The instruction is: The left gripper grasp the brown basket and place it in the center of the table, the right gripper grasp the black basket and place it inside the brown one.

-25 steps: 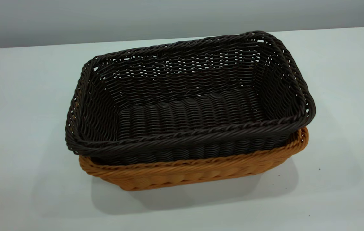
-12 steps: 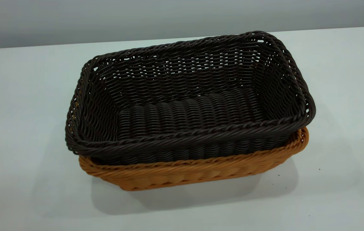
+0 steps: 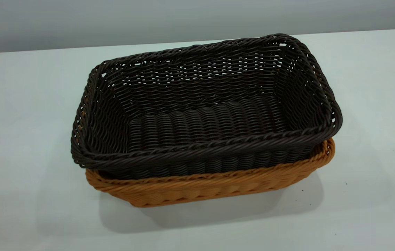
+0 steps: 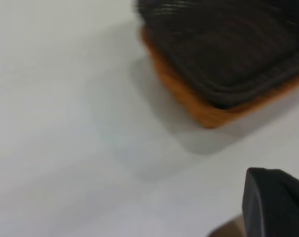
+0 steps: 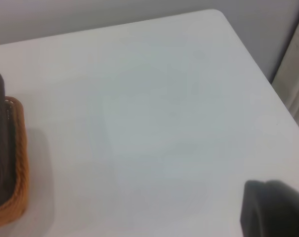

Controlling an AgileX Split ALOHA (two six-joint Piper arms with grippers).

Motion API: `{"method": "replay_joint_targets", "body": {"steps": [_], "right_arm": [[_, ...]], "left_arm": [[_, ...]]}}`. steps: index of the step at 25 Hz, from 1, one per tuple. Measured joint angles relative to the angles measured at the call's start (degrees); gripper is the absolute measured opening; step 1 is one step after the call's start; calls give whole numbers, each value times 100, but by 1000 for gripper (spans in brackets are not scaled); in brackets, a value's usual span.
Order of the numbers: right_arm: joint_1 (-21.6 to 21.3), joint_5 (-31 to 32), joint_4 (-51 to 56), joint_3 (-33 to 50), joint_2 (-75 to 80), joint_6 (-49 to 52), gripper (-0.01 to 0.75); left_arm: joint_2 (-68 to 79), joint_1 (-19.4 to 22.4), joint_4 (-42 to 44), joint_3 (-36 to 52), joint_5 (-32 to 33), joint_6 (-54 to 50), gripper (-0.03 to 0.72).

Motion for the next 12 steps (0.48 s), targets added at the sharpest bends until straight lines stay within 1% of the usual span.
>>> {"method": "replay_joint_targets", "body": {"steps": [5,8,12], "right_arm": [[0,0,0,0,-22,0,0],[0,1,0,0,-154,0,0],[38,16,0,-17,-154,0,0]], "left_arm": [[0,1216,-7,0,-6,-5,-1],[0,1840,-7,0,-6,-11,-1],[0,2444,-7,0,-6,-11,-1]]}}
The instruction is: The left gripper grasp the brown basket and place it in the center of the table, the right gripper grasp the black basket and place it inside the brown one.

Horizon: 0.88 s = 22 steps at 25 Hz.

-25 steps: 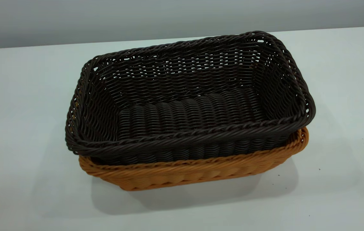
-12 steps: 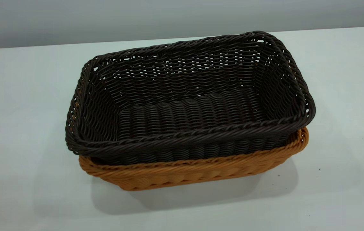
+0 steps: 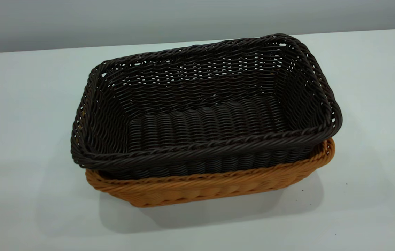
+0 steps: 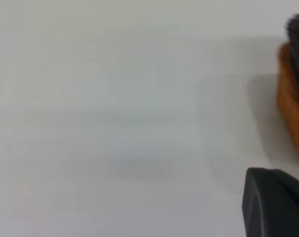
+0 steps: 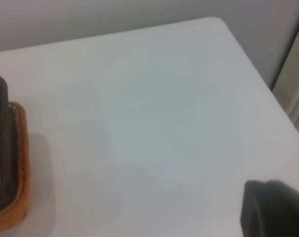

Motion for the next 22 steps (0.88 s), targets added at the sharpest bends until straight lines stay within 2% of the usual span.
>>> {"method": "replay_joint_targets", "body": {"steps": [7,22], "right_arm": [[258,0,0,0,0,0,0],[257,0,-6,0,0,0,0]], "left_arm": [[-198,106,0,0,12,0,-1],[-193,101,6,-12,39,0,-1]]}}
